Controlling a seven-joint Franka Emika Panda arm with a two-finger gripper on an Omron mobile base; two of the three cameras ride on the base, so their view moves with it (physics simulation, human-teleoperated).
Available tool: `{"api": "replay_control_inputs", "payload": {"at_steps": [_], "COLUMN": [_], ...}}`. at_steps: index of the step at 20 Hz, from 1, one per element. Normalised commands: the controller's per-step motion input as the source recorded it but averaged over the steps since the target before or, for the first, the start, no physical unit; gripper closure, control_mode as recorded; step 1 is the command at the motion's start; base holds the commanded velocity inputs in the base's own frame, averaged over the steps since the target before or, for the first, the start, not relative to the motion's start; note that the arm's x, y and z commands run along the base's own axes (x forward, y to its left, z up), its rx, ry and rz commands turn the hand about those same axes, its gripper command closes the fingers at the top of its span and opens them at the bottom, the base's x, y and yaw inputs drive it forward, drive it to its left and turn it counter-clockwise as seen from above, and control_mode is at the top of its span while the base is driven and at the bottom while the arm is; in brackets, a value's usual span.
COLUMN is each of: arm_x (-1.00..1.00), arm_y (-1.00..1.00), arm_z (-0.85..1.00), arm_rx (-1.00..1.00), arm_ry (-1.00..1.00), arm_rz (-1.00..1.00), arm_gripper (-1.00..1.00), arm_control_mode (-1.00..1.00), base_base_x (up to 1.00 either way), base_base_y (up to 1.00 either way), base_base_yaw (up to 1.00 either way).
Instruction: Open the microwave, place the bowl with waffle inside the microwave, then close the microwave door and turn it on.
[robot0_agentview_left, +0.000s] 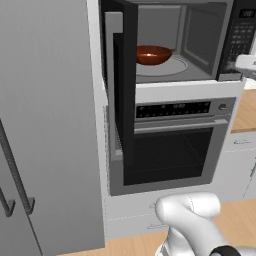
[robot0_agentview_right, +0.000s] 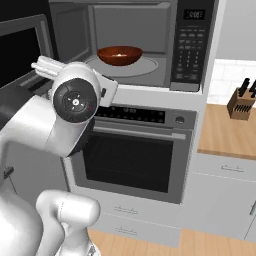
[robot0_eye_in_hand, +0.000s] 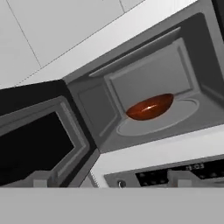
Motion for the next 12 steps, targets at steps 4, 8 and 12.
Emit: {"api": "replay_control_inputs", "payload": {"at_steps": [4,8,12], "arm_x": [-1.00,-0.88,-0.68], "arm_y": [0.49,0.84,0.84], "arm_z": [0.15,0.28,0.01], "arm_rx": [-0.07,-0.16,-0.15], "arm_ry": [-0.29,-0.11,-0.01], "arm_rz": [0.08,0.00,0.05], "arm_gripper": [-1.00,-1.00,-1.00], "arm_control_mode": [-1.00,-1.00,-1.00], "base_base_x": [0.00,0.00,0.00], "base_base_y": [0.00,0.00,0.00], "base_base_yaw": [0.00,0.00,0.00]}}
